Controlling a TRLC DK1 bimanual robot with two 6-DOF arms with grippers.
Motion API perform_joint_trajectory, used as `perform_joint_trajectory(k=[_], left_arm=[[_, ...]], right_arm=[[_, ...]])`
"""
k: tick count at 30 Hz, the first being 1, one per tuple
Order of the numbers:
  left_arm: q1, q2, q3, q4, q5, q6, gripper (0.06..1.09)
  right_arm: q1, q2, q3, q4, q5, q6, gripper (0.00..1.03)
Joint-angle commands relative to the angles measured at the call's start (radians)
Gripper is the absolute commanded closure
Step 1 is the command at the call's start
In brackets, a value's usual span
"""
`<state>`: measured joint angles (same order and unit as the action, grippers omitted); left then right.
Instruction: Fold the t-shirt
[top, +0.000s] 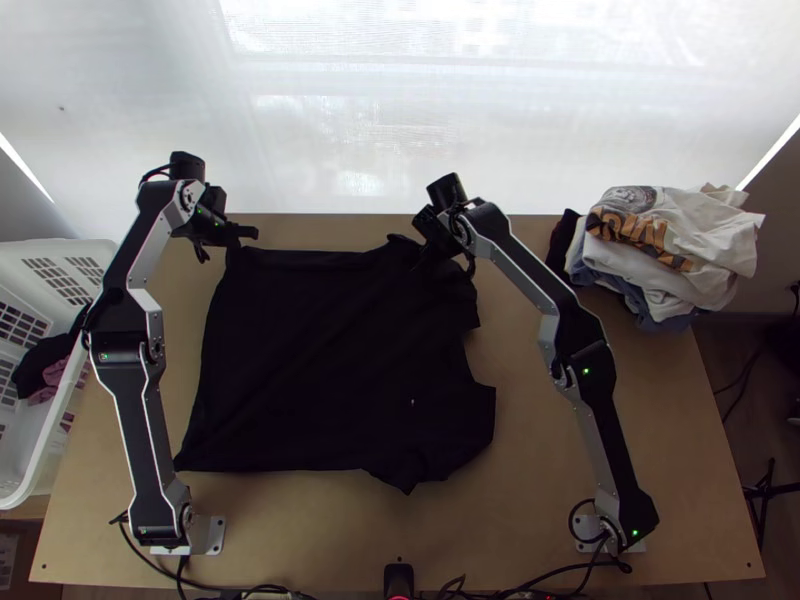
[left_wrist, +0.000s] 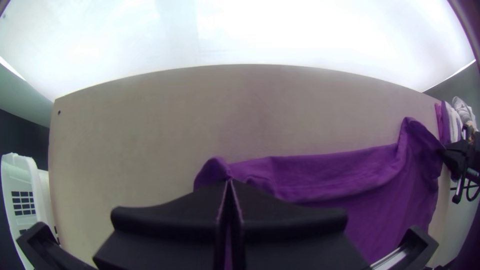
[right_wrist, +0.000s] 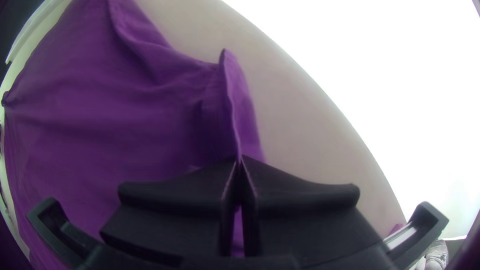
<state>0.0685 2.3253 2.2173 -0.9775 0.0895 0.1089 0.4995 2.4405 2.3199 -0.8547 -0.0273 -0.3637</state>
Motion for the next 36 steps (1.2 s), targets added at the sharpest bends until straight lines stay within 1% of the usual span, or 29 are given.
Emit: perform_joint_trajectory(k=[1,8,13,19,23,24,26,29,35,36], left_arm=[[-0.009,-0.012,0.03,0.017,0.0,0.014,1.05],[0.002,-0.032,0.041,0.071,0.0,0.021,1.05],[0.019,-0.041,0.041,0.125,0.0,0.032,1.05],[0.034,-0.026,0.056,0.158,0.0,0.052,1.05],[0.033,-0.037,0.056,0.165,0.003,0.049,1.05],[0.03,-0.043,0.054,0.166,0.013,0.044,1.05],[0.028,-0.061,0.05,0.166,0.062,0.034,1.05],[0.014,-0.093,0.022,0.168,0.105,0.031,1.05],[-0.004,-0.149,-0.068,0.178,0.184,0.029,1.05],[-0.006,-0.162,-0.094,0.194,0.185,0.029,1.05]], right_arm=[[-0.076,-0.032,0.009,0.016,0.003,0.003,1.0],[-0.144,-0.037,0.033,0.049,0.007,0.0,1.0],[-0.182,-0.031,0.049,0.095,0.01,-0.026,1.0],[-0.191,0.009,0.082,0.12,0.013,-0.08,1.0],[-0.185,0.003,0.081,0.141,0.013,-0.072,1.0],[-0.184,-0.006,0.079,0.151,0.013,-0.061,1.0],[-0.174,-0.026,0.075,0.154,0.012,-0.054,1.0],[-0.154,-0.064,0.042,0.152,0.012,-0.054,1.0],[-0.13,-0.124,-0.017,0.148,0.012,-0.046,1.0],[-0.127,-0.135,-0.031,0.144,0.012,-0.046,1.0]])
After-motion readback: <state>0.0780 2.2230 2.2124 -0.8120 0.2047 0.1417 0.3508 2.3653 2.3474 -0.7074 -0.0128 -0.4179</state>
